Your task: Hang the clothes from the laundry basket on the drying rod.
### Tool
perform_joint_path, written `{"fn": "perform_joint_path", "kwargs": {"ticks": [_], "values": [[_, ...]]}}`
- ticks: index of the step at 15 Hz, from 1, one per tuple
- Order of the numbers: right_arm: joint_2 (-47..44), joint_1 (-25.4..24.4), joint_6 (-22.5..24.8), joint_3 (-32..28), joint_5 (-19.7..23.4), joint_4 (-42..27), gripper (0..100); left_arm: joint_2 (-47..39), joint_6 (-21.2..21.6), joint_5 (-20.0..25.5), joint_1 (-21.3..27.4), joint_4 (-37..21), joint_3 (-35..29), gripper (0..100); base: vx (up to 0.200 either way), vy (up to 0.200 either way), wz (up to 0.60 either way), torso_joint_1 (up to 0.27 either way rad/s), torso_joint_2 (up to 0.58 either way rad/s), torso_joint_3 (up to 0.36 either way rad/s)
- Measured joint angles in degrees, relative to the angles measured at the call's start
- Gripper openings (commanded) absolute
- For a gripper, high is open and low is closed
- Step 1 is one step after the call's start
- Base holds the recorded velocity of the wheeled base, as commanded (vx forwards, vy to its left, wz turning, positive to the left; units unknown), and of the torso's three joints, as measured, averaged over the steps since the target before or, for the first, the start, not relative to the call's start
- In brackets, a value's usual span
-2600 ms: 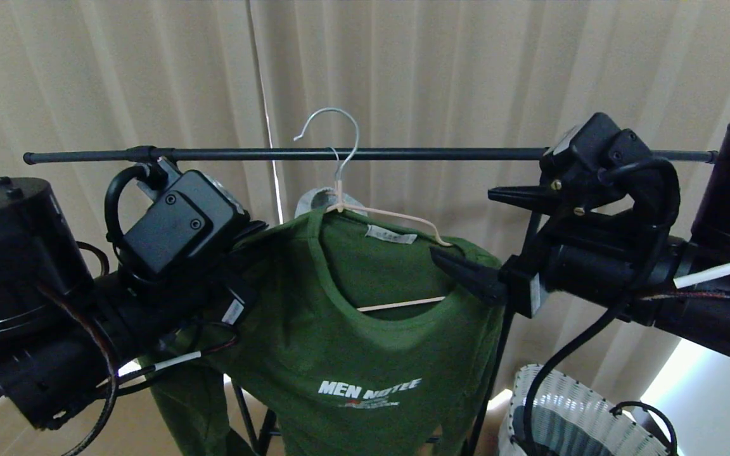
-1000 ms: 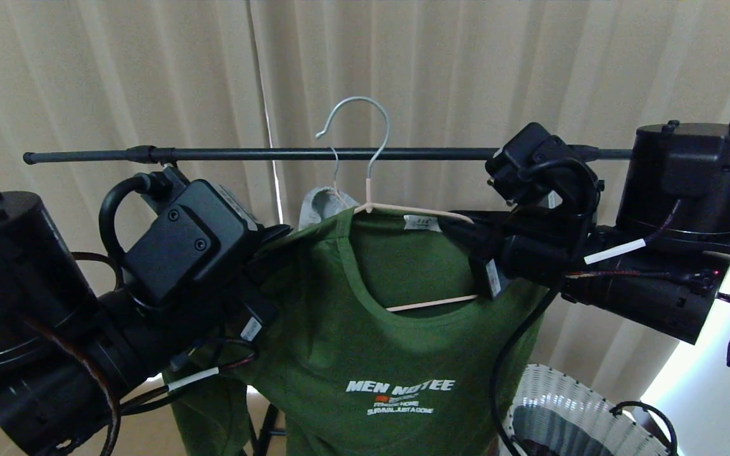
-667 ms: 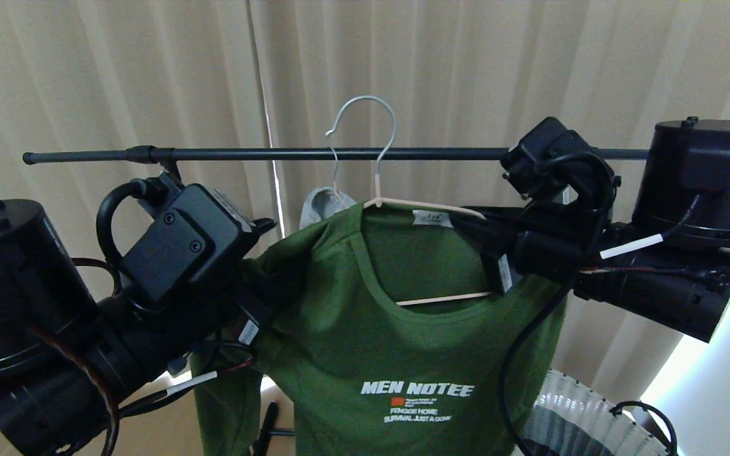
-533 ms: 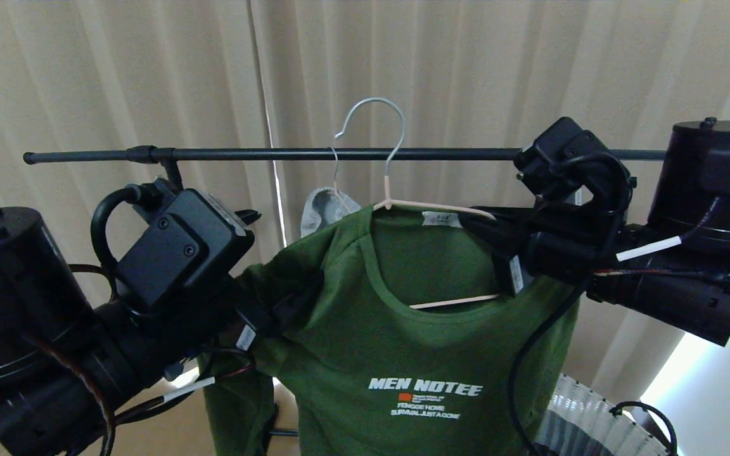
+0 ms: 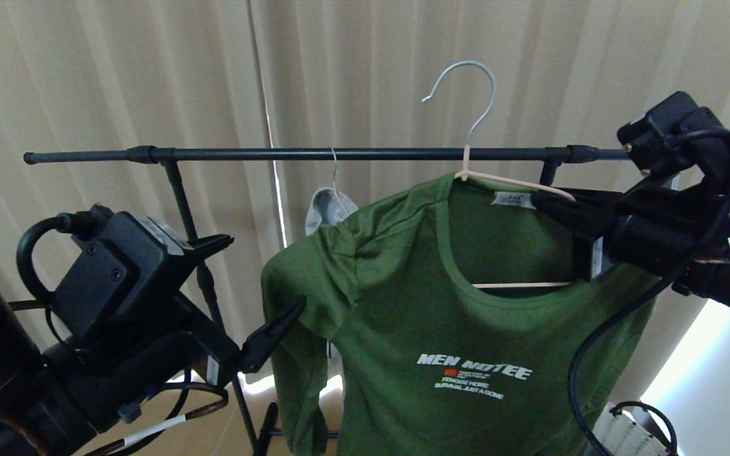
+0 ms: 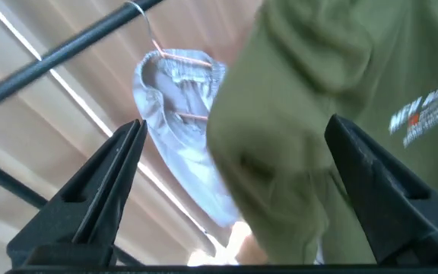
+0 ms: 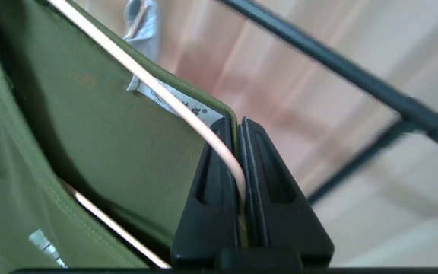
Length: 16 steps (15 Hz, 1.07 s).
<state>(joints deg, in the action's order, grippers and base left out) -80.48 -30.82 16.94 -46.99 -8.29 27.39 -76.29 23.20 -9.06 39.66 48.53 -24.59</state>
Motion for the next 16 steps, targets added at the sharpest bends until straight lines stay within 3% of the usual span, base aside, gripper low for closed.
{"fn": "perform_joint_path", "kwargs": {"ticks": [8, 12, 15, 16], "values": [[3.69, 1.0, -0.34, 0.33, 0.85, 0.27, 0, 1.9, -3.69, 0.04, -5.1, -0.09, 10.24, 100, 0.0, 0.0, 0.0, 0.0, 0.0, 0.0], [4.61, 0.34, -0.39, 0.34, 3.12, 0.71, 0, 0.66, -3.68, 0.57, -6.01, -0.01, 10.03, 100, 0.0, 0.0, 0.0, 0.0, 0.0, 0.0], [5.01, 0.23, -0.37, 0.34, 3.5, 0.72, 0, -0.89, -3.61, 4.68, -5.92, 0.02, 9.07, 100, 0.0, 0.0, 0.0, 0.0, 0.0, 0.0], [5.13, 0.2, -0.37, 0.39, 3.5, 0.71, 0, -1.24, -3.61, 4.85, -5.95, 0.05, 8.86, 0, 0.0, 0.0, 0.0, 0.0, 0.0, 0.0]]}}
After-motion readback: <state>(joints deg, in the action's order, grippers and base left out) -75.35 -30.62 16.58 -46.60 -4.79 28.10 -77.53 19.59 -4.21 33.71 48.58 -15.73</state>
